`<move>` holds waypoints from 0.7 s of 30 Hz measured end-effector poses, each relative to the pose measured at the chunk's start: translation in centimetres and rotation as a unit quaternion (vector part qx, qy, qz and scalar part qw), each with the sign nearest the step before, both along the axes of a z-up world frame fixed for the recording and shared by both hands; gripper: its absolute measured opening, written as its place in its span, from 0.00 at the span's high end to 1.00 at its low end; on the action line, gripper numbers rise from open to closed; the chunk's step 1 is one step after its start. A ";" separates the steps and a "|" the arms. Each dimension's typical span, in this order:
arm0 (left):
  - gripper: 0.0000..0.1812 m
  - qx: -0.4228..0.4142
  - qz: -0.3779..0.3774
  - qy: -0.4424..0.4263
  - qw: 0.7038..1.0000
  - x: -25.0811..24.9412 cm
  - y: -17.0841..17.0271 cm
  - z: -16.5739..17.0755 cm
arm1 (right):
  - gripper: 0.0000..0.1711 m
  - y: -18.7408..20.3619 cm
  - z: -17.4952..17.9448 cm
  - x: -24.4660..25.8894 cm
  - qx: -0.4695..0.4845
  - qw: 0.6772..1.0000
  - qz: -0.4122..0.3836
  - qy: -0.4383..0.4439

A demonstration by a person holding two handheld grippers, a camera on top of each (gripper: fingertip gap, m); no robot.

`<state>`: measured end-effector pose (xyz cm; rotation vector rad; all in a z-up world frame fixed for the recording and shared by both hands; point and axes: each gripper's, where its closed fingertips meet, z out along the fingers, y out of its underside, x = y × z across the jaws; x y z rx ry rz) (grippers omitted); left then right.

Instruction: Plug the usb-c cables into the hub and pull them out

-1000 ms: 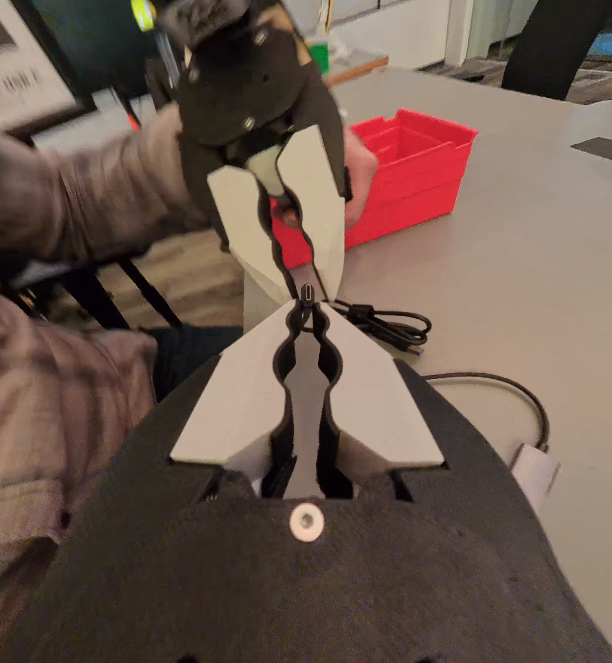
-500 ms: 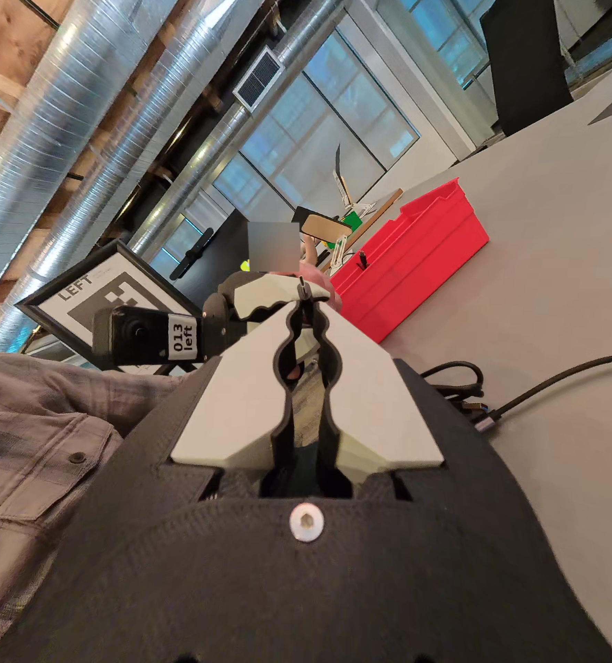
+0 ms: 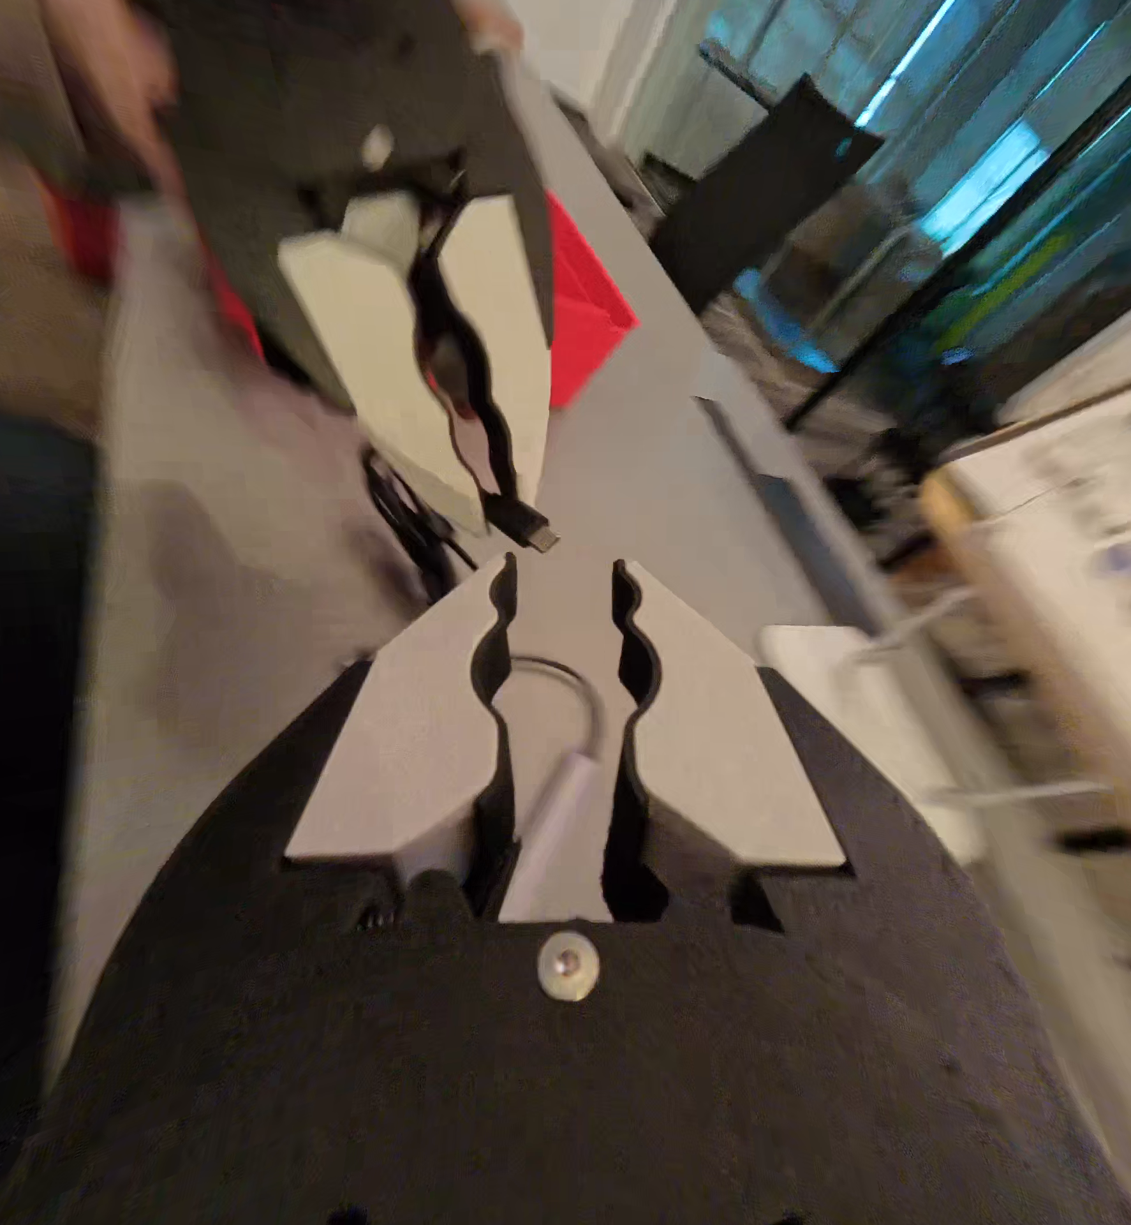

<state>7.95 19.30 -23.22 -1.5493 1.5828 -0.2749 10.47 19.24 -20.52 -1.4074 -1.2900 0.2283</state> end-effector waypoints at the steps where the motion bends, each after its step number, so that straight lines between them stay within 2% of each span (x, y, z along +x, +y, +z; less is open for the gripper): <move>1: 0.95 -0.031 -0.008 0.007 0.999 0.0 -0.3 -0.3 | 0.87 0.2 -0.1 0.1 0.064 0.996 -0.010 -0.067; 3: 0.95 -0.077 -0.016 0.012 0.997 0.1 -0.5 -0.3 | 0.89 0.5 -0.7 0.0 0.162 0.971 -0.018 -0.178; 4: 0.95 -0.102 -0.021 0.016 0.994 0.1 -0.7 -0.3 | 0.90 0.4 -0.9 -0.3 0.190 0.960 -0.012 -0.204; 6: 0.95 -0.132 -0.024 0.011 0.991 0.3 -0.7 0.1 | 0.88 0.2 -1.2 -1.1 0.226 0.947 -0.002 -0.229; 12: 0.95 -0.198 -0.035 0.002 0.980 0.5 -1.2 0.3 | 0.94 0.4 -0.8 -1.9 0.305 0.915 -0.014 -0.264; 16: 0.95 -0.215 -0.034 -0.011 0.976 0.6 -1.0 0.2 | 0.95 0.8 -0.9 -1.9 0.290 0.924 -0.013 -0.250; 21: 0.96 -0.181 -0.018 -0.058 0.982 0.8 0.1 1.0 | 0.97 1.6 -0.8 -1.5 0.186 0.970 -0.028 -0.154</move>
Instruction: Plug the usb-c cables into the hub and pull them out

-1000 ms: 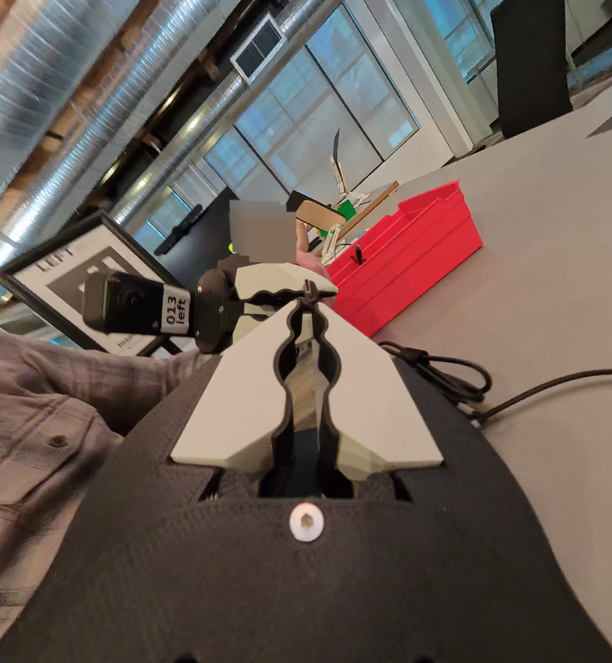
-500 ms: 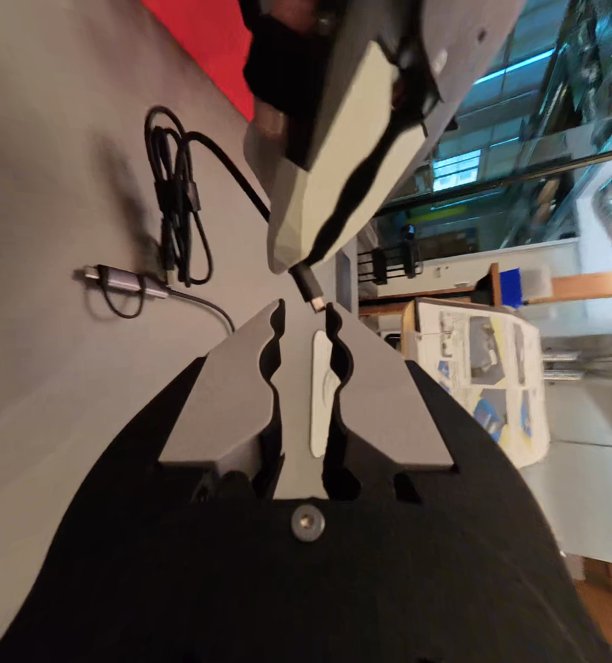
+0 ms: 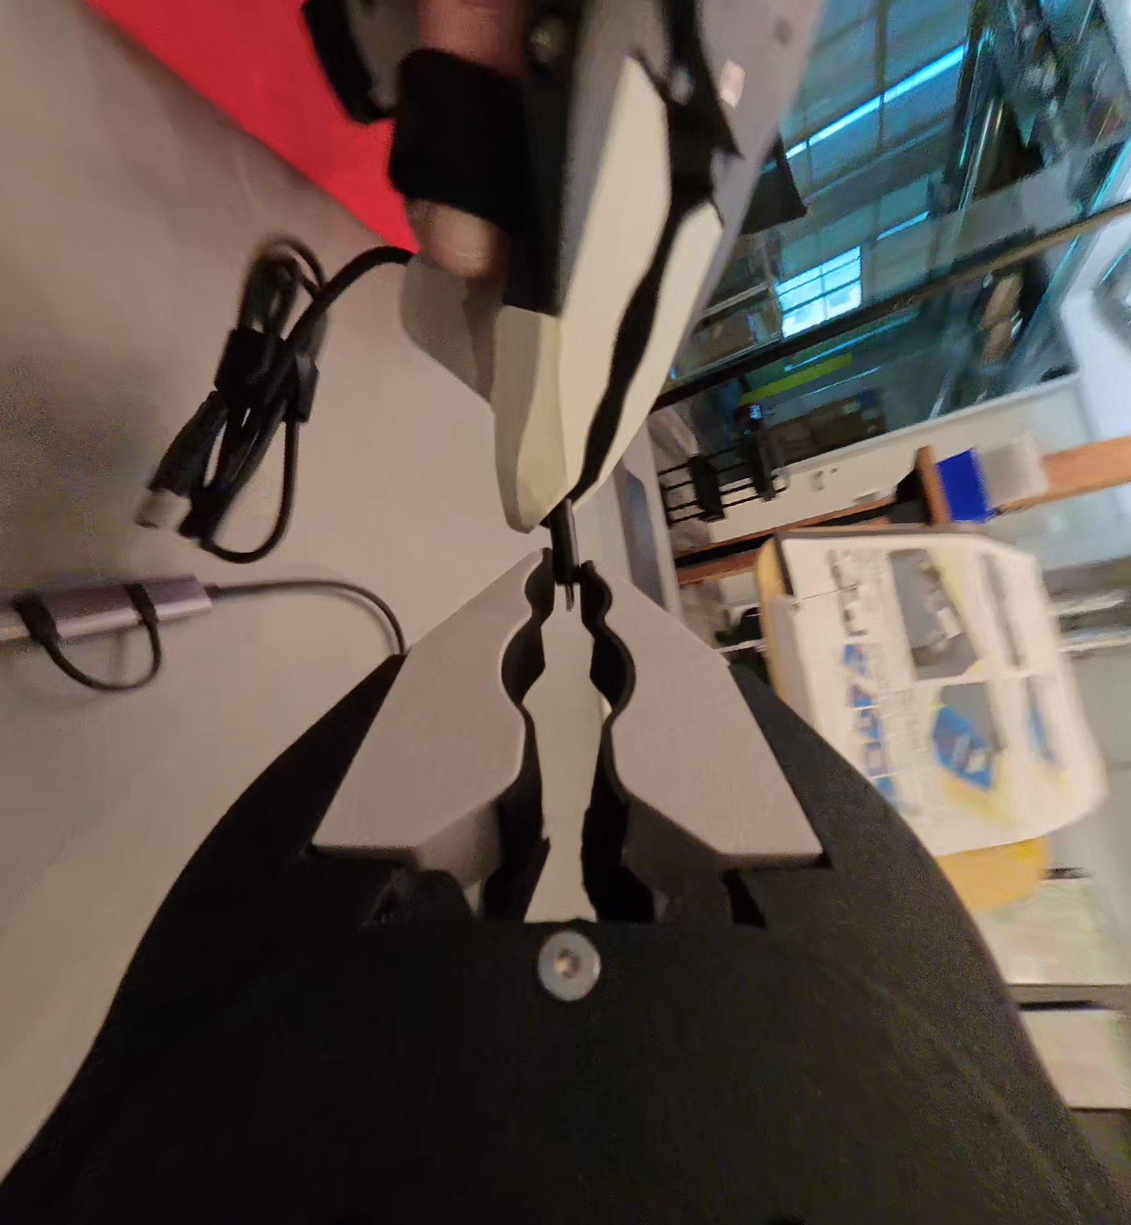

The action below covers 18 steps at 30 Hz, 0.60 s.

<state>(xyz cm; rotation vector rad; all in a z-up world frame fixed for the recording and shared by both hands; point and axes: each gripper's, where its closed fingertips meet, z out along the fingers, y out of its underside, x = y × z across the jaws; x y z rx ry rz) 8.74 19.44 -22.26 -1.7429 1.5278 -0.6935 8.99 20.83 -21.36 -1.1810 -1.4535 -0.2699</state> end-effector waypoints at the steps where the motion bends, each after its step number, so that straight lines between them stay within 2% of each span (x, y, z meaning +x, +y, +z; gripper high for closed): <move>1: 0.93 -0.003 0.006 -0.023 1.000 0.2 0.1 0.4 | 0.97 0.3 0.1 0.1 -0.028 0.999 -0.004 0.034; 3: 0.86 0.001 0.017 -0.048 0.999 0.3 0.3 0.9 | 0.97 0.7 0.2 0.5 -0.054 0.995 -0.018 0.077; 8: 0.87 0.025 0.049 -0.094 0.994 0.6 1.1 1.7 | 0.97 0.4 0.0 0.0 -0.065 0.991 -0.022 0.110; 18: 0.88 -0.088 0.053 -0.177 0.979 1.0 0.6 2.4 | 0.97 0.2 1.1 0.2 -0.008 0.992 -0.039 0.119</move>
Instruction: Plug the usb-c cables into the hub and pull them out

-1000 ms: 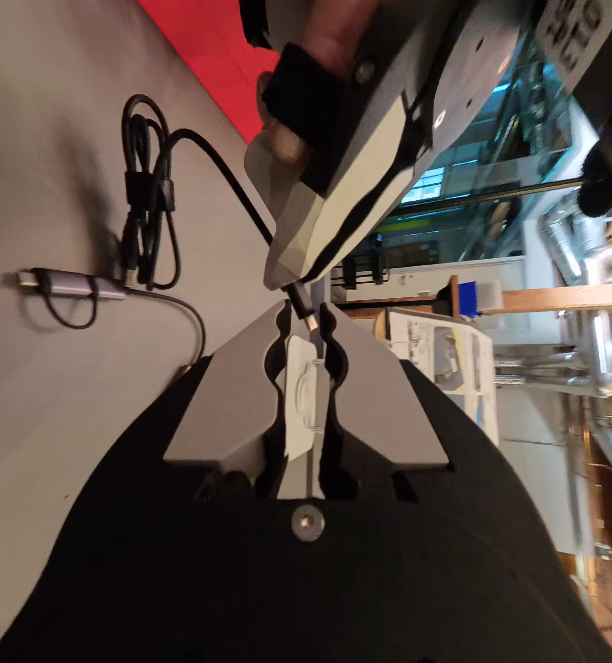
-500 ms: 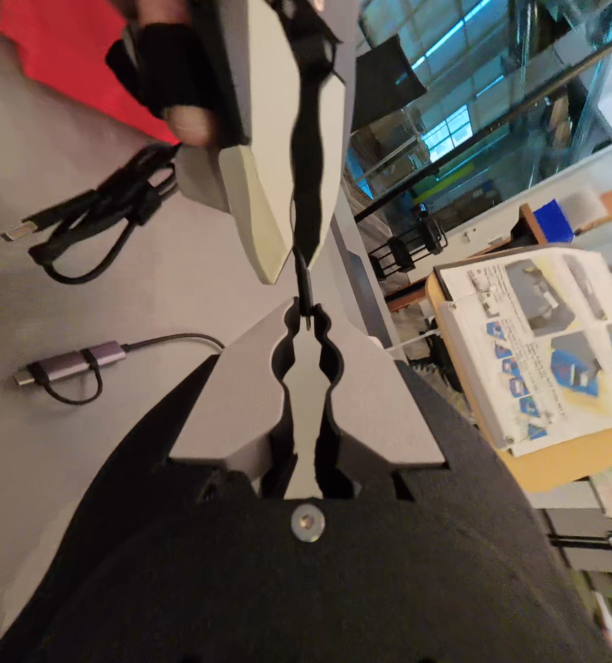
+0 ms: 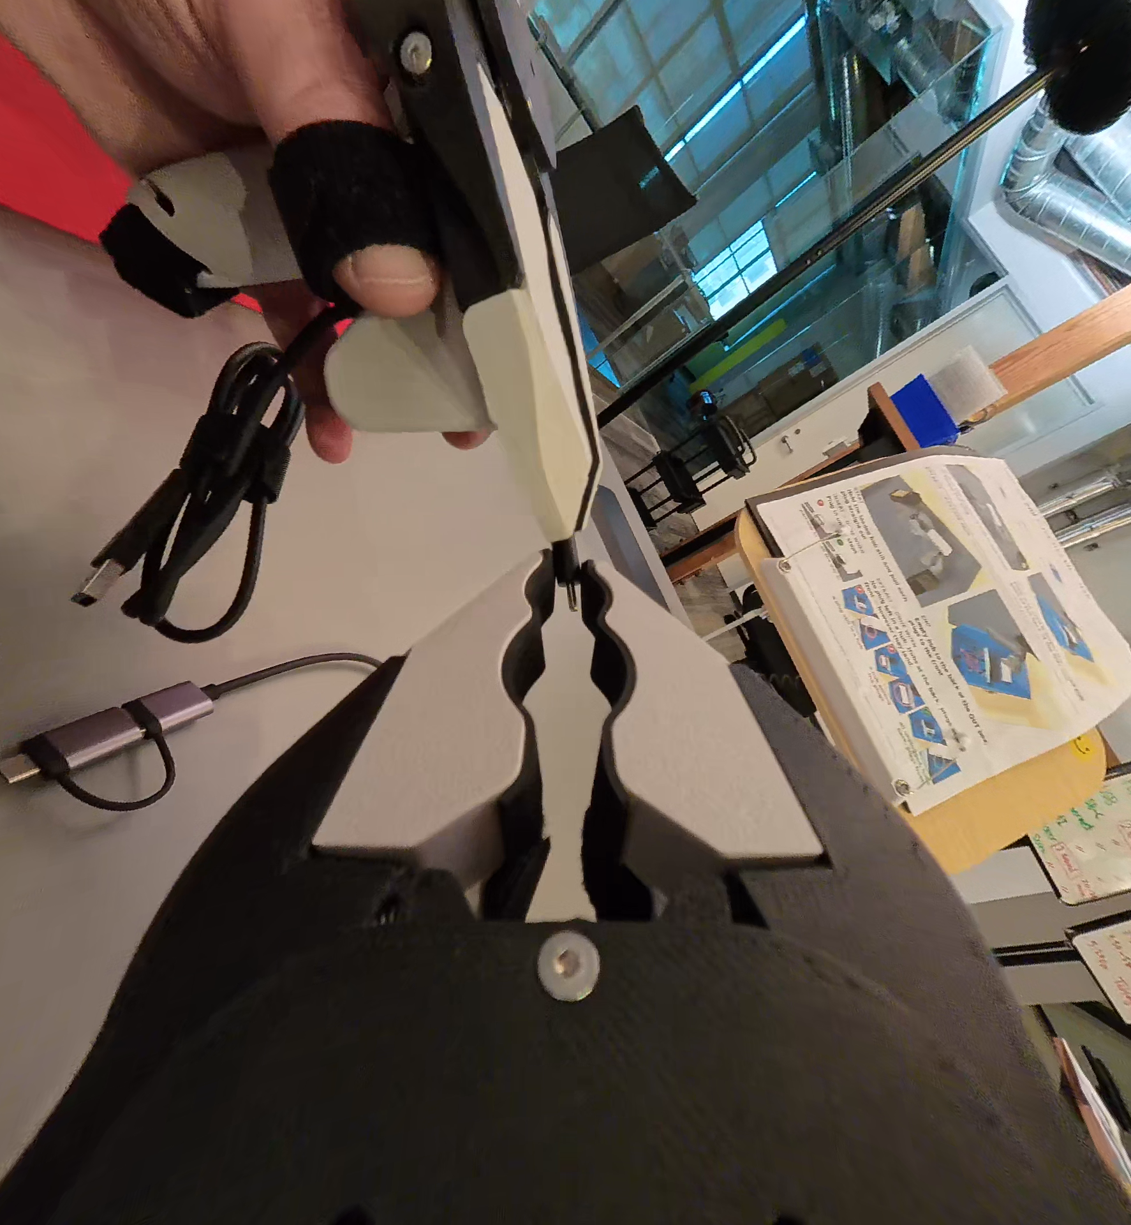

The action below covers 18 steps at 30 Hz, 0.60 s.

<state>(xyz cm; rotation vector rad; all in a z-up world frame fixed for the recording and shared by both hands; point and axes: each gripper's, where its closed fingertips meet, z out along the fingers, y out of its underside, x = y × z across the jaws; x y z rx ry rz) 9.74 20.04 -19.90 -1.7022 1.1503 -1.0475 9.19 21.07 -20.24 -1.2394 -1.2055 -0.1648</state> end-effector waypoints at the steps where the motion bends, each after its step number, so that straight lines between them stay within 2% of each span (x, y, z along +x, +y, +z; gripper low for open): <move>1: 0.89 -0.002 0.002 -0.013 1.000 0.0 0.0 0.3 | 0.97 0.0 0.1 0.0 0.001 1.000 0.001 0.003; 11: 0.93 -0.067 -0.005 -0.055 0.996 0.4 -0.6 0.4 | 0.97 -0.4 0.5 0.0 0.038 0.999 -0.009 0.000; 18: 0.93 -0.074 -0.007 -0.067 0.995 0.4 -0.8 0.6 | 0.97 -0.6 1.0 -0.1 0.046 0.999 -0.007 0.010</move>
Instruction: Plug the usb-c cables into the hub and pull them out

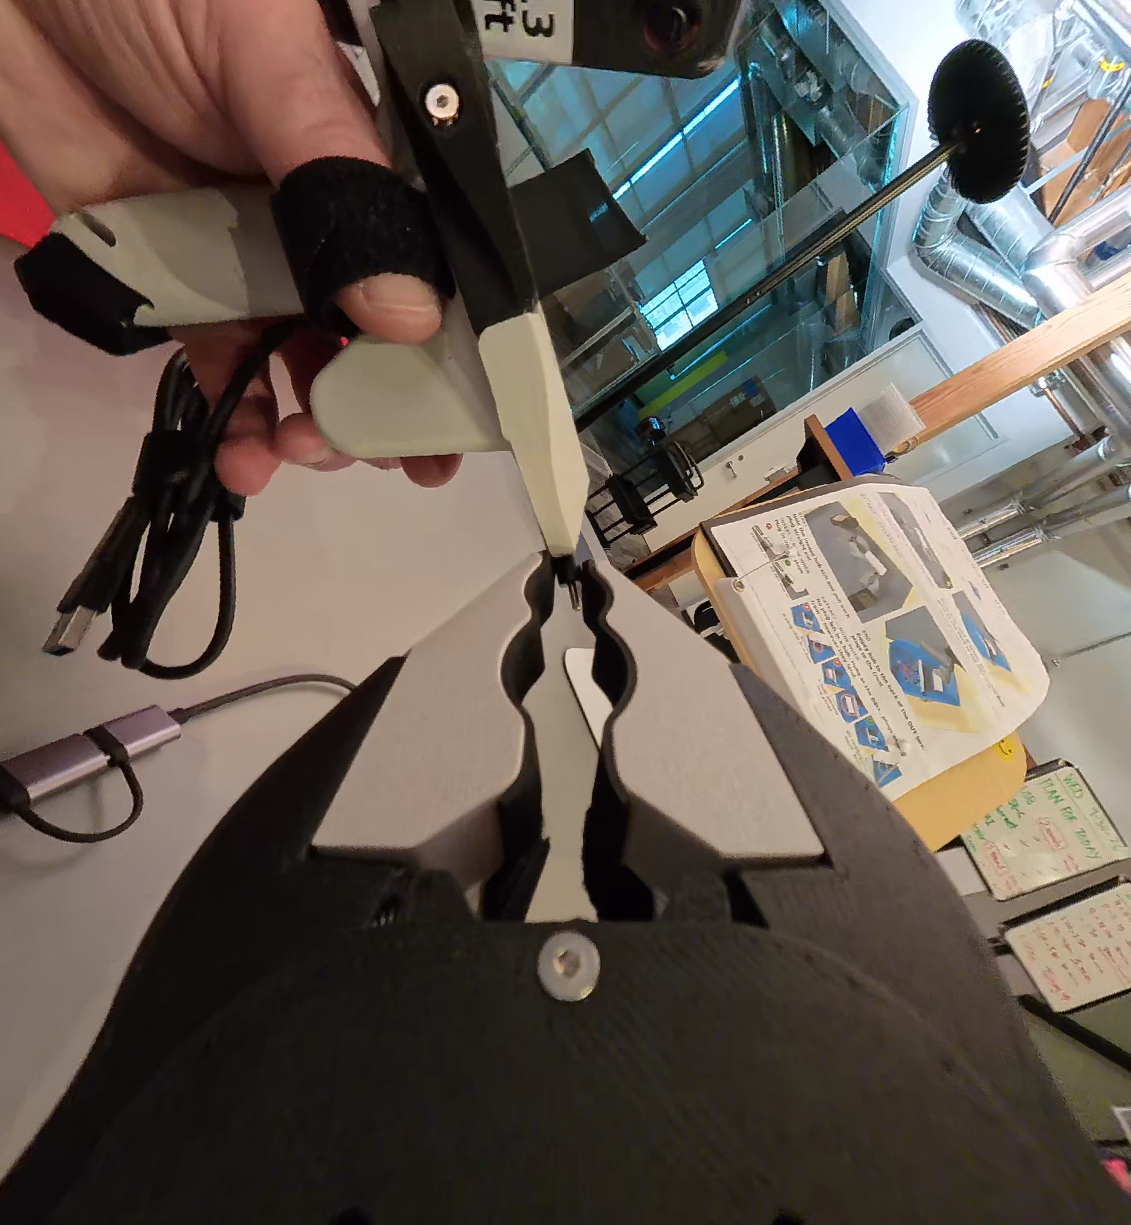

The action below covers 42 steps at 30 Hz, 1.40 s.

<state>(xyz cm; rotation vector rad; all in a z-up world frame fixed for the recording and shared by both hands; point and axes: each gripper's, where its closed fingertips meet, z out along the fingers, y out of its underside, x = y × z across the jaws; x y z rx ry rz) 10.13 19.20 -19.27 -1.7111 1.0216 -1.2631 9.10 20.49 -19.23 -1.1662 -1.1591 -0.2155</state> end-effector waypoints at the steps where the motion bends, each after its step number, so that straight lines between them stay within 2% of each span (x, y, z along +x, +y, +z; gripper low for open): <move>1: 0.93 -0.001 0.002 -0.003 1.000 0.0 0.0 0.1 | 0.97 0.0 0.1 0.0 -0.003 1.000 0.000 0.008; 10: 0.93 0.022 0.023 -0.027 0.999 0.2 0.0 0.3 | 0.97 0.0 0.2 0.2 -0.013 0.999 -0.002 0.031; 18: 0.93 0.054 0.038 0.001 0.998 -0.7 0.8 0.2 | 0.94 0.2 0.2 1.1 -0.020 1.000 0.003 -0.003; 24: 0.93 0.086 0.051 0.040 0.994 -2.4 1.9 0.1 | 0.89 1.4 -1.2 6.5 -0.129 0.991 -0.045 0.011; 28: 0.93 0.094 0.049 0.064 0.992 -2.8 1.9 -0.5 | 0.84 1.7 -5.8 9.6 -0.278 0.957 -0.082 -0.019; 34: 0.93 0.103 0.045 0.080 0.990 -3.1 1.3 -1.2 | 0.86 0.5 -13.4 12.1 -0.477 0.868 -0.134 -0.027; 37: 0.93 0.104 0.047 0.082 0.990 -3.2 1.2 -1.4 | 0.93 1.0 -14.7 12.7 -0.476 0.864 -0.157 -0.044; 42: 0.93 0.105 0.049 0.084 0.990 -3.5 1.0 -1.5 | 0.96 1.3 -16.9 13.6 -0.487 0.848 -0.189 -0.094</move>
